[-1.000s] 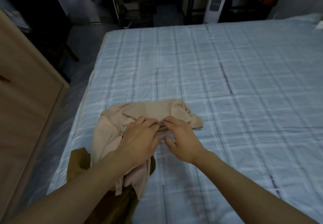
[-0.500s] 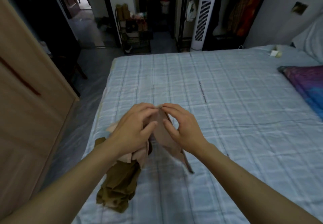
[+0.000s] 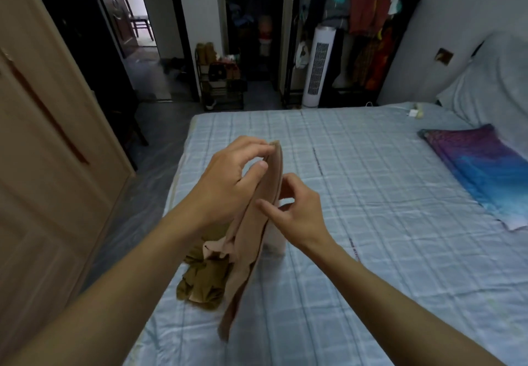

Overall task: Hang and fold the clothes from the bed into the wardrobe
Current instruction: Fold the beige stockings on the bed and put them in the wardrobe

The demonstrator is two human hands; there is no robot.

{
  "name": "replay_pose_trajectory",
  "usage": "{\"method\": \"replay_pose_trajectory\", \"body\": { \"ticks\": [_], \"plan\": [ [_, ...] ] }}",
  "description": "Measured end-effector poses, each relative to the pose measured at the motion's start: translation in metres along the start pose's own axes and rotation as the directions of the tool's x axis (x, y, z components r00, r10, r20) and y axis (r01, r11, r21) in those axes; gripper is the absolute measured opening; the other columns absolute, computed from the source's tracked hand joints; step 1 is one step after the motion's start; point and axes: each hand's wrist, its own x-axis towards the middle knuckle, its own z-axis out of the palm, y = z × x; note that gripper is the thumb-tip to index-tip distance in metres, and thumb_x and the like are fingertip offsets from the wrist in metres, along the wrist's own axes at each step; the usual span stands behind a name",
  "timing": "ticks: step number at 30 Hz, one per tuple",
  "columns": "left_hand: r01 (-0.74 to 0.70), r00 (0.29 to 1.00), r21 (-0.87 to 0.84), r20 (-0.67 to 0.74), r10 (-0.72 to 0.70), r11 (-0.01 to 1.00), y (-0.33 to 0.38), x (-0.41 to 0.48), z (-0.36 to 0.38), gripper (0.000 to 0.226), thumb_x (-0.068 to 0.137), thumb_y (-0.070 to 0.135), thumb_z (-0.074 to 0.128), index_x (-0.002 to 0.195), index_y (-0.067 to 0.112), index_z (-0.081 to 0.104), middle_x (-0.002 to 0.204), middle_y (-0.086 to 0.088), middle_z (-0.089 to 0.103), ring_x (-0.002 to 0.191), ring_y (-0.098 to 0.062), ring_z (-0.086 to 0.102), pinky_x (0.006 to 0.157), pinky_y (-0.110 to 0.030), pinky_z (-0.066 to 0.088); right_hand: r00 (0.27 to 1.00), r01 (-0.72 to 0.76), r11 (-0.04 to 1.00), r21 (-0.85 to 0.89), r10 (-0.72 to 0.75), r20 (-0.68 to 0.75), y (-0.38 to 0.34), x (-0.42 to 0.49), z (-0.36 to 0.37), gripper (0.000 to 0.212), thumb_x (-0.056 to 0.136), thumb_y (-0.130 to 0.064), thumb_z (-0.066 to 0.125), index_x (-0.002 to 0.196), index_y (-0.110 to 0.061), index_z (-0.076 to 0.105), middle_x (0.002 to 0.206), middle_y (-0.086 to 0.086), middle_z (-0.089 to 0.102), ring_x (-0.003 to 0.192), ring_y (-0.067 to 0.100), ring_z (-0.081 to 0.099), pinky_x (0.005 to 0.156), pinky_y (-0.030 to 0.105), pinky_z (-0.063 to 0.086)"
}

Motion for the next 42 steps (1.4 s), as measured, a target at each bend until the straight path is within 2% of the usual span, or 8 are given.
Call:
{"method": "replay_pose_trajectory", "body": {
  "ticks": [4,9,14,17,25,31,34,42],
  "plan": [
    [-0.056,0.998,-0.053,-0.024,0.055,0.997,0.023,-0.013,-0.008,0.03,0.1,0.013,0.052,0.128,0.011,0.064,0.129,0.004,0.058,0.123,-0.006,0.052,0.106,-0.035,0.045,0.999,0.018,1.0,-0.008,-0.019,-0.04,-0.028,-0.018,-0.002,0.009,0.083,-0.021,0.072,0.089,-0.026,0.068,0.076,-0.009,0.069,0.071,0.012,0.066,0.058,0.025,0.054],
    [-0.095,0.99,-0.1,-0.111,0.083,0.99,0.046,-0.028,-0.025,0.026,0.093,0.012,0.065,0.119,0.012,0.069,0.119,0.004,0.064,0.113,-0.005,0.059,0.099,-0.031,0.05,0.995,-0.009,0.989,-0.149,-0.005,-0.098,-0.052,-0.036,-0.034,0.013,0.087,-0.01,0.062,0.077,-0.016,0.067,0.067,-0.002,0.064,0.063,0.016,0.061,0.059,0.038,0.053],
    [-0.107,0.951,-0.115,-0.302,0.068,0.988,0.083,-0.042,-0.03,0.018,0.072,0.01,0.086,0.084,0.018,0.076,0.083,0.012,0.072,0.079,-0.002,0.068,0.074,-0.022,0.058,0.979,0.07,0.975,-0.211,-0.108,-0.172,-0.083,-0.046,-0.082,0.02,0.084,-0.002,0.061,0.075,-0.018,0.069,0.064,-0.005,0.064,0.061,0.008,0.057,0.056,0.015,0.042],
    [-0.119,0.929,-0.066,-0.36,0.088,0.991,0.113,-0.045,-0.024,0.019,0.073,0.005,0.083,0.076,0.018,0.069,0.071,0.01,0.068,0.069,-0.008,0.067,0.064,-0.027,0.057,0.965,0.127,0.974,-0.188,-0.164,-0.202,-0.105,-0.055,-0.11,0.019,0.083,0.001,0.06,0.079,-0.016,0.07,0.067,-0.005,0.066,0.066,0.007,0.061,0.058,0.016,0.045],
    [-0.068,0.976,-0.132,-0.215,0.038,0.989,0.197,-0.045,0.001,0.008,0.091,0.014,0.069,0.087,0.019,0.075,0.085,-0.006,0.068,0.078,-0.024,0.064,0.068,-0.035,0.055,0.929,0.238,0.958,-0.161,-0.273,-0.25,-0.136,-0.085,-0.191,0.016,0.083,0.001,0.064,0.081,-0.013,0.072,0.069,-0.005,0.067,0.064,0.004,0.06,0.058,0.014,0.043],
    [-0.106,0.979,-0.209,-0.196,0.065,0.972,0.257,-0.052,0.019,0.031,0.092,0.009,0.066,0.072,0.032,0.066,0.078,-0.023,0.06,0.069,-0.022,0.054,0.064,-0.049,0.051,0.923,0.279,0.956,-0.092,-0.293,-0.251,-0.13,-0.115,-0.232,0.009,0.09,-0.014,0.068,0.084,-0.019,0.073,0.071,-0.008,0.068,0.068,0.013,0.065,0.061,0.034,0.054],
    [-0.119,0.965,-0.179,-0.254,0.071,0.977,0.279,-0.05,0.02,0.021,0.092,0.012,0.067,0.076,0.026,0.066,0.072,-0.018,0.058,0.065,-0.017,0.051,0.057,-0.041,0.044,0.943,0.244,0.966,-0.085,-0.257,-0.212,-0.118,-0.135,-0.241,0.01,0.088,-0.022,0.071,0.079,-0.018,0.07,0.07,-0.004,0.066,0.066,0.015,0.063,0.061,0.039,0.053],
    [-0.133,0.907,-0.117,-0.415,0.073,0.984,0.286,-0.057,-0.009,0.009,0.094,0.014,0.064,0.086,0.009,0.068,0.081,-0.021,0.062,0.068,-0.017,0.054,0.06,-0.036,0.047,0.984,0.083,0.963,-0.257,-0.121,-0.134,-0.063,-0.187,-0.265,0.034,0.087,-0.019,0.073,0.06,-0.024,0.052,0.053,-0.009,0.048,0.05,0.007,0.046,0.053,0.018,0.035]
  ]
}}
